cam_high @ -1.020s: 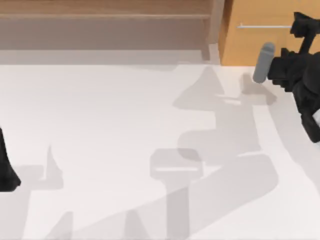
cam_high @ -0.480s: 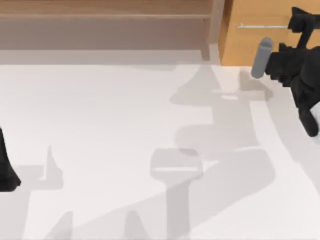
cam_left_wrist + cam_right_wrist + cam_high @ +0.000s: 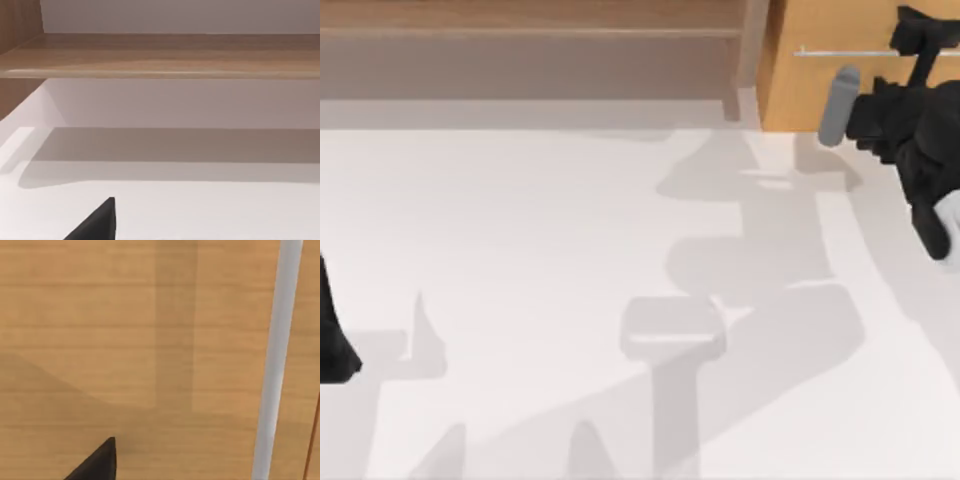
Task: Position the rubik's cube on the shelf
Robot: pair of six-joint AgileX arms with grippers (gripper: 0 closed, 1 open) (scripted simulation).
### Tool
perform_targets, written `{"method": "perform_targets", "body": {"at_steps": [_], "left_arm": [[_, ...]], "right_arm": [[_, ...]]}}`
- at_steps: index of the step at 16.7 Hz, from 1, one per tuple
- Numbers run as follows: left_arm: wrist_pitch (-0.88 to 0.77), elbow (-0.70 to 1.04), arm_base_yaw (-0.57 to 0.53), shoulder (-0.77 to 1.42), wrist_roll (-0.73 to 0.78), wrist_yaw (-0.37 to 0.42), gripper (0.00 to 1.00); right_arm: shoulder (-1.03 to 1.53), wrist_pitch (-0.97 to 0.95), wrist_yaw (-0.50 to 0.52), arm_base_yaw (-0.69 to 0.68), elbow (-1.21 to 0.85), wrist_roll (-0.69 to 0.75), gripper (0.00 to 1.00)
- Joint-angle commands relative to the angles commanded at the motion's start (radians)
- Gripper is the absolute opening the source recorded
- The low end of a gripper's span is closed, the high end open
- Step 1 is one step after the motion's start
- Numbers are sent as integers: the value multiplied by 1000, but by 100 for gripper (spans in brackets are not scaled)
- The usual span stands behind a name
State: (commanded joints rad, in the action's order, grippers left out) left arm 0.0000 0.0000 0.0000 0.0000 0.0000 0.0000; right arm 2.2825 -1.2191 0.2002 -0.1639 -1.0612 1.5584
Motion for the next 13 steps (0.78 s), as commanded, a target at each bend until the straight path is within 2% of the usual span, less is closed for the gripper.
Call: {"method": "perform_targets", "body": {"at_steps": [12, 13], "left_arm": [[0, 0, 0, 0, 0, 0, 100], [0, 0, 0, 0, 0, 0, 100]], "right_arm": [[0, 0, 0, 0, 0, 0, 2], [0, 0, 0, 0, 0, 0, 0]]}}
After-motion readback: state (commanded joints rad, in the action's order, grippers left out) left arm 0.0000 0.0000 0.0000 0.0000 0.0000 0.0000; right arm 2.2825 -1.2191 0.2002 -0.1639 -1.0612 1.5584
